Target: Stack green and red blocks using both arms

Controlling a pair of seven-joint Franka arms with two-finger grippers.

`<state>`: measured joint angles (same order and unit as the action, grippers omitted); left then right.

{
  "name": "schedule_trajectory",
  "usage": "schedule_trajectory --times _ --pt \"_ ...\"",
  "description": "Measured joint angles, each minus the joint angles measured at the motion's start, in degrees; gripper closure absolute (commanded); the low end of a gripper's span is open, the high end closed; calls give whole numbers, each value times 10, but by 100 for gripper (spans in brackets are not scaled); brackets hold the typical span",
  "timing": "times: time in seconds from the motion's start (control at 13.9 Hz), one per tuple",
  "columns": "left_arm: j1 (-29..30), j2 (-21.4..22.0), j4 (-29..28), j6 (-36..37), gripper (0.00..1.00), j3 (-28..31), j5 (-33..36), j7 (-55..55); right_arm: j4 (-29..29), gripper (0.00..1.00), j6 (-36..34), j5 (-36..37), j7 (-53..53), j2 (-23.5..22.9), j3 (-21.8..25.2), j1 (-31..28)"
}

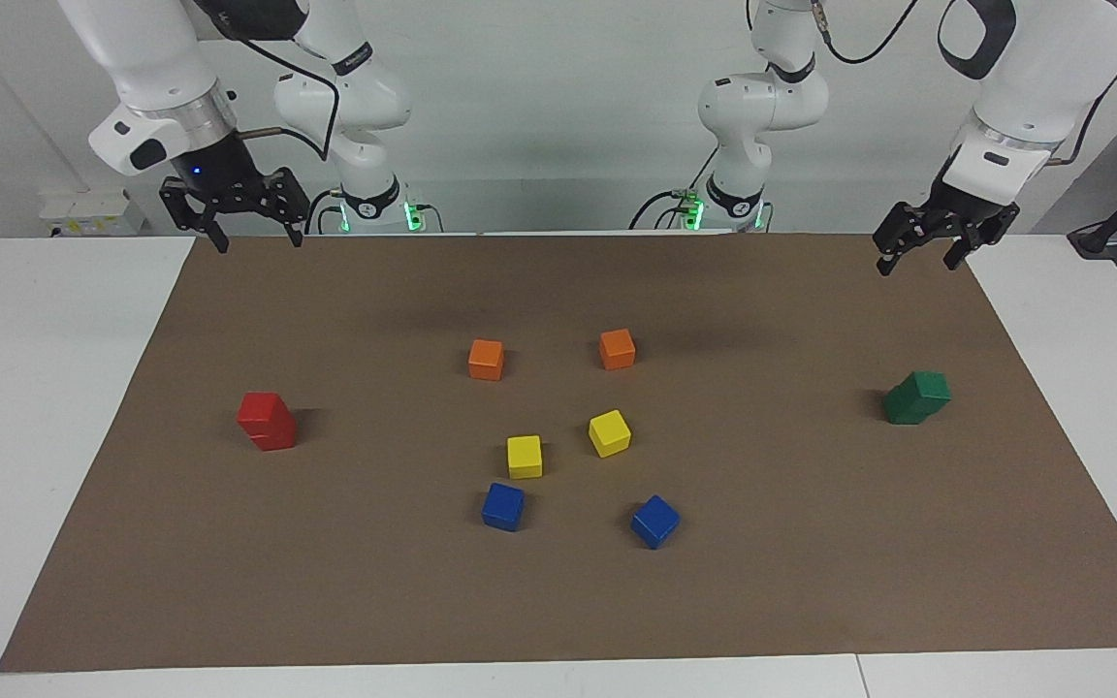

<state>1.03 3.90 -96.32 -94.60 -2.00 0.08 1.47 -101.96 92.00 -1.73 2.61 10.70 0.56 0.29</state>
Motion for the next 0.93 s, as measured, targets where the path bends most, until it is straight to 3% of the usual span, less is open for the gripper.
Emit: schedule_trajectory --times 0.93 --pt "-2 0 2 7 0 -1 1 0 21 0 -7 14 -13 -11 -1 0"
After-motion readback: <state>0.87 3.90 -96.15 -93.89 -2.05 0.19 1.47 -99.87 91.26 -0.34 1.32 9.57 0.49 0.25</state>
